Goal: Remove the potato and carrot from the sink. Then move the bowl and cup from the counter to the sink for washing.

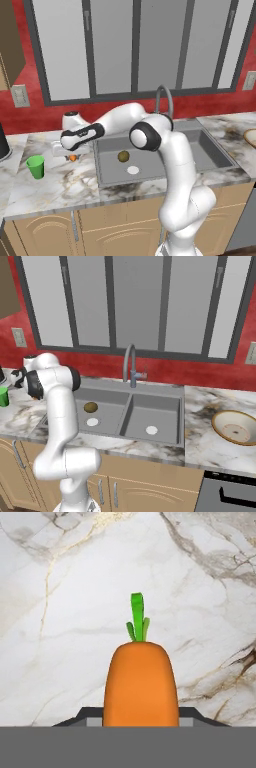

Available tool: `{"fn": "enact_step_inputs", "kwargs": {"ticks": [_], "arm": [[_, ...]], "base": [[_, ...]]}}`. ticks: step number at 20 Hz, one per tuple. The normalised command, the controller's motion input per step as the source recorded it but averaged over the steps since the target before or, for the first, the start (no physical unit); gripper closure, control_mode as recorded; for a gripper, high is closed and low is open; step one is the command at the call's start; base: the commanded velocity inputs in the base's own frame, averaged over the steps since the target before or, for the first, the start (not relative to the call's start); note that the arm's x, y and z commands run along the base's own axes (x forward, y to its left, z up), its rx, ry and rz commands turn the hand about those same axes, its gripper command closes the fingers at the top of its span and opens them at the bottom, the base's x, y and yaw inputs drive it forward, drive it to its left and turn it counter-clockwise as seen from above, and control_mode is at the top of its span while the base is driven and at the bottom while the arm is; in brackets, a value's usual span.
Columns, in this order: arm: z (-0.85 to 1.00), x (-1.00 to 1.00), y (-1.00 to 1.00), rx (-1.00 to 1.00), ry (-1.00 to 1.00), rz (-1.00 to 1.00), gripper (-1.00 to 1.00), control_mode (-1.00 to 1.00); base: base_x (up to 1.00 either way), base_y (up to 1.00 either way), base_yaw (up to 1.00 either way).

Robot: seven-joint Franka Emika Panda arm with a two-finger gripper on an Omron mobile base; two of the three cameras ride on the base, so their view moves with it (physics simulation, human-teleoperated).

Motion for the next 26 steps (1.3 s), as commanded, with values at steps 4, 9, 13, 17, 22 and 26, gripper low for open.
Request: {"fn": "enact_step_inputs", "kwargs": {"ticks": [4,9,13,17,22,26], "arm": [[-0.26,0.08,0.01,0.00,0.00,0.00,1.00,-1.00],[-0.25,0.02,0.00,0.00,0.00,0.00,-1.00,-1.00],[-0.15,0.02,-0.04,0.00,0.01,0.00,-1.00,-1.00],[0.03,0.00,-0.02,0.00,-0.04,0.00,-1.00,-1.00],[0.26,0.00,0.00,0.00,-0.05,0.00,-1.00,-1.00],[0.37,0.00,-0.02,-0.01,-0.03,0.00,-1.00,-1.00]], "base": [[0.00,0.00,0.00],[0.00,0.00,0.00],[0.00,0.00,0.00],[0.00,0.00,0.00],[0.00,0.00,0.00],[0.00,0.00,0.00]]}}
